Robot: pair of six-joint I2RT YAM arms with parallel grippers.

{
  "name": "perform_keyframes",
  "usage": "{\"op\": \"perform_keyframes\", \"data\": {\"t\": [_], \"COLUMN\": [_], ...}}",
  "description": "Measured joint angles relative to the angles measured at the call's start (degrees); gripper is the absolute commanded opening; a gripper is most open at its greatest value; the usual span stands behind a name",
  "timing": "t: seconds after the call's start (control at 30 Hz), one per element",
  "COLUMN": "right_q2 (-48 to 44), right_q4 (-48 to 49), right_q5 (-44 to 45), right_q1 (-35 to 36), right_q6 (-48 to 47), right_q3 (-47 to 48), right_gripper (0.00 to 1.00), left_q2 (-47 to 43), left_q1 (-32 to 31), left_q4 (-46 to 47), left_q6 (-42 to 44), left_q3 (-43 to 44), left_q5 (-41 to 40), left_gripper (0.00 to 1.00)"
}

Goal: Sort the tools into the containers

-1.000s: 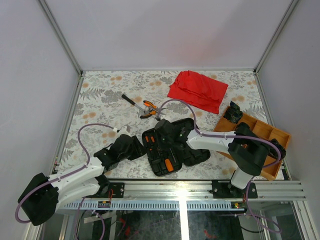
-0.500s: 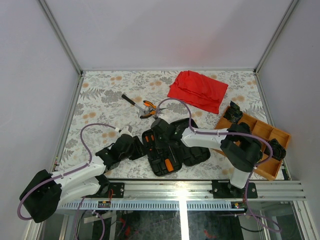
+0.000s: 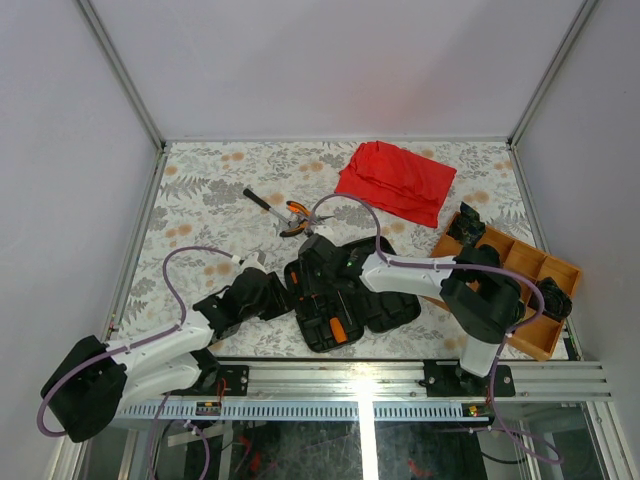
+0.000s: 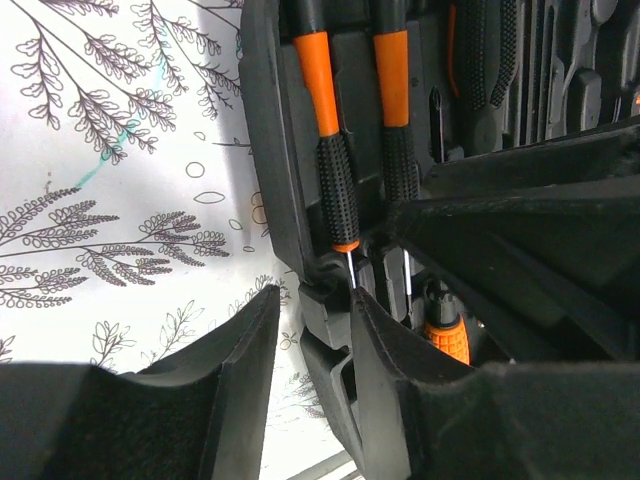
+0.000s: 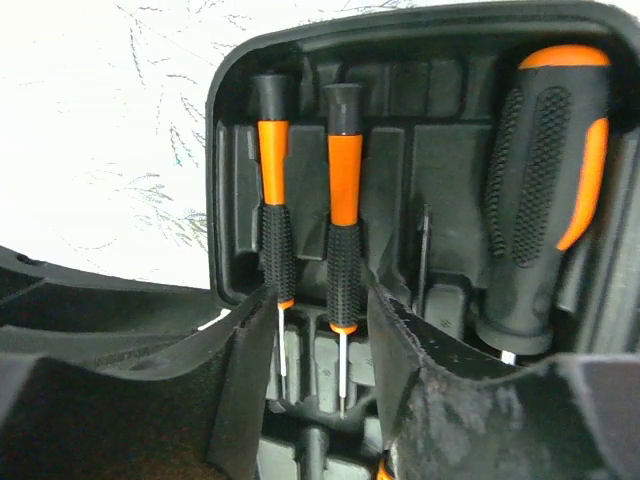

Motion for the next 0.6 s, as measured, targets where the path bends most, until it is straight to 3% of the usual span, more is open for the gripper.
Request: {"op": "perform_keyframes", "data": {"t": [0.1, 0.23, 0.3, 0.6], "right_q2": [-1.8, -4.1, -4.6, -2.4], "right_q4": [-1.6, -3.1, -3.7, -4.8], "right_q5": [1.1, 2.4, 2.7, 1.0], "right_q1": [-0.1, -0.1, -0.1, -0.1], "right_q6": [-1.4, -3.6, -4.7, -7.4], "right_q3": [0.0, 0.0, 0.4, 2.2], "right_gripper": [0.46, 0.28, 0.23, 0.21], "left_q2": [0.2, 0.4, 0.6, 1.5], "left_q1": [0.0, 0.0, 0.0, 0.0], "left_q4": [0.4, 0.7, 1.1, 2.4], "left_q6": [0.0, 0.0, 0.0, 0.0], "left_q3": [0.0, 0.0, 0.0, 0.0], "left_q5": [0.0, 0.1, 0.2, 1.0], "left_gripper": [0.31, 0.29, 0.28, 0.26]}}
